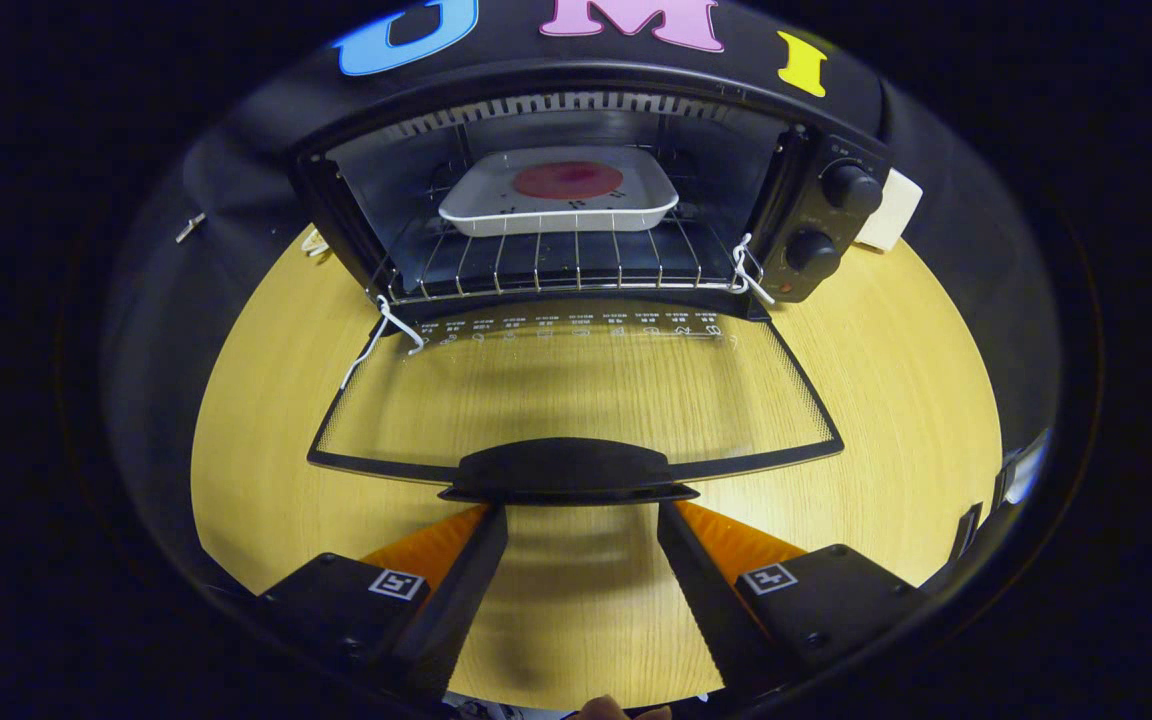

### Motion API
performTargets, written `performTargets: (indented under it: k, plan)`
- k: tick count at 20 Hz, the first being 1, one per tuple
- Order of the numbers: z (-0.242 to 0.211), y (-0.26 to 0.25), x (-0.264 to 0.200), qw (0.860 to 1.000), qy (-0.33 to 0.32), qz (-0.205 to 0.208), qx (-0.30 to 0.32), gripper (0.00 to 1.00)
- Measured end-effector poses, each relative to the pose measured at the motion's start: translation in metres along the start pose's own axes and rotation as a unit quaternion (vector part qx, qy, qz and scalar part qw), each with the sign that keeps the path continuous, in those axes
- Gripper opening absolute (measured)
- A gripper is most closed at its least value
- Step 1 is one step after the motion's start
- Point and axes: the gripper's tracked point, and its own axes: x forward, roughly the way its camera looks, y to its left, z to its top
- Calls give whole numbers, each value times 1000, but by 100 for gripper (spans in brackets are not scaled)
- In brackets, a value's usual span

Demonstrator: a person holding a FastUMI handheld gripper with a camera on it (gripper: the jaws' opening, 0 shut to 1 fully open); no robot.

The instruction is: Open the toaster oven, put the food inside, and close the toaster oven door.

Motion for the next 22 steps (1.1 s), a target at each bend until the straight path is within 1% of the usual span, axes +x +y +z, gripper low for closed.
performTargets:
  k: [7, 11, 13, 17, 22]
  plan:
    - [27, 1, -40, 997, -68, 24, 1, 98]
    - [59, -1, -63, 992, -123, 23, -3, 99]
    - [82, -4, -80, 987, -160, 15, -14, 99]
    - [121, -9, -118, 974, -226, 20, -16, 98]
    - [154, -26, -160, 959, -281, 29, -12, 98]
